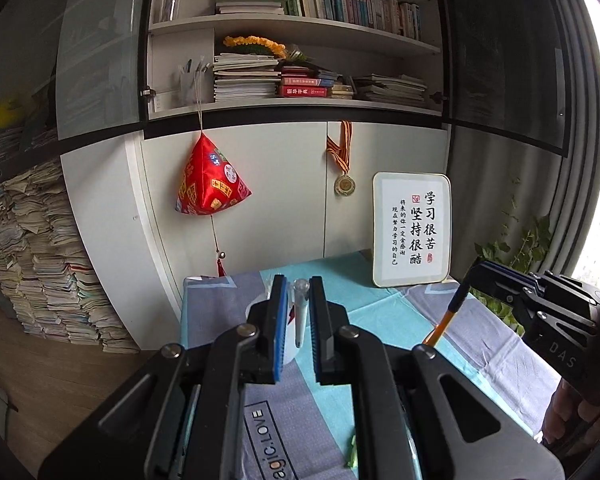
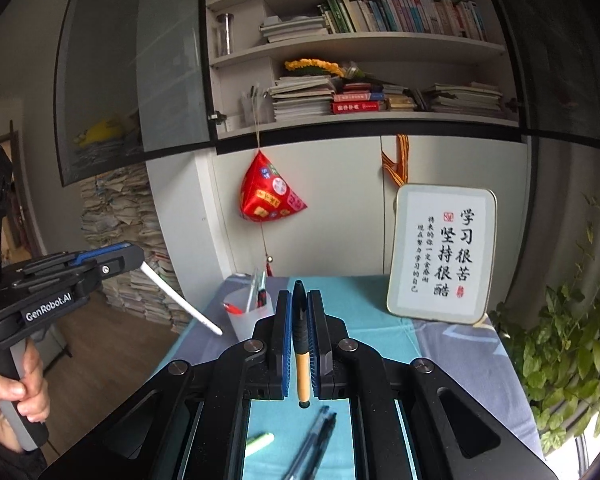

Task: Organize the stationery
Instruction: 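Drop the white pen into the cup with the left gripper while the right carries the orange pen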

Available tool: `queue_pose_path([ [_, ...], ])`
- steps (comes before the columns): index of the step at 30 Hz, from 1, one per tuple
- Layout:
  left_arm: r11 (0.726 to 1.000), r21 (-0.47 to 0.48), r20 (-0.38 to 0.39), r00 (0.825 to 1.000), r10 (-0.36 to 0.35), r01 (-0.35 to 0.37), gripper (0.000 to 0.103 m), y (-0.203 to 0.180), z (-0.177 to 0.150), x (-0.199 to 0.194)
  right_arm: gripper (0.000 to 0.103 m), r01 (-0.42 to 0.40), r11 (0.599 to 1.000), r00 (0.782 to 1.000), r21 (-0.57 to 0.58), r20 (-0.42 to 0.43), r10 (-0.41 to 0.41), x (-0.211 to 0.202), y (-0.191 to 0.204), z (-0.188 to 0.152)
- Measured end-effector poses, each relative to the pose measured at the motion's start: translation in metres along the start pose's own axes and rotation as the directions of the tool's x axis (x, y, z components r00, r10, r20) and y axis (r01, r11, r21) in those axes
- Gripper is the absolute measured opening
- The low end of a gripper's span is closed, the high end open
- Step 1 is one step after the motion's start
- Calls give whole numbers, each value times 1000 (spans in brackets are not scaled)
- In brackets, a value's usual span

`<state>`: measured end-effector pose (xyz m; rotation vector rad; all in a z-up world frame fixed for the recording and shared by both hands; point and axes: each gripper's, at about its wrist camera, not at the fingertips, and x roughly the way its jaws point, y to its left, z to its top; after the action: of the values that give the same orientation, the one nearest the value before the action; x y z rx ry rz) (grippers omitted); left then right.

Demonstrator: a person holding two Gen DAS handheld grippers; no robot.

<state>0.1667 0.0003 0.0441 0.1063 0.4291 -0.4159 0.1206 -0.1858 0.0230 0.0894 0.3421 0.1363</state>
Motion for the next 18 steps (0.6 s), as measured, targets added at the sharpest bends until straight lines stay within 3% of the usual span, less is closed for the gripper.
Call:
queue_pose_path([
  [7,1000,9,2,1000,27,-27,8,11,24,32,8,-105,994,994,5,21,105,43,23,43],
  [12,999,-20,-35,999,40,-41,8,27,24,61,8,-144,989,989,23,19,143,79,39,51],
  [18,997,-47,-85,995,57,-62,8,44,9,86,8,-108,992,994,73,2,108,118,46,41],
])
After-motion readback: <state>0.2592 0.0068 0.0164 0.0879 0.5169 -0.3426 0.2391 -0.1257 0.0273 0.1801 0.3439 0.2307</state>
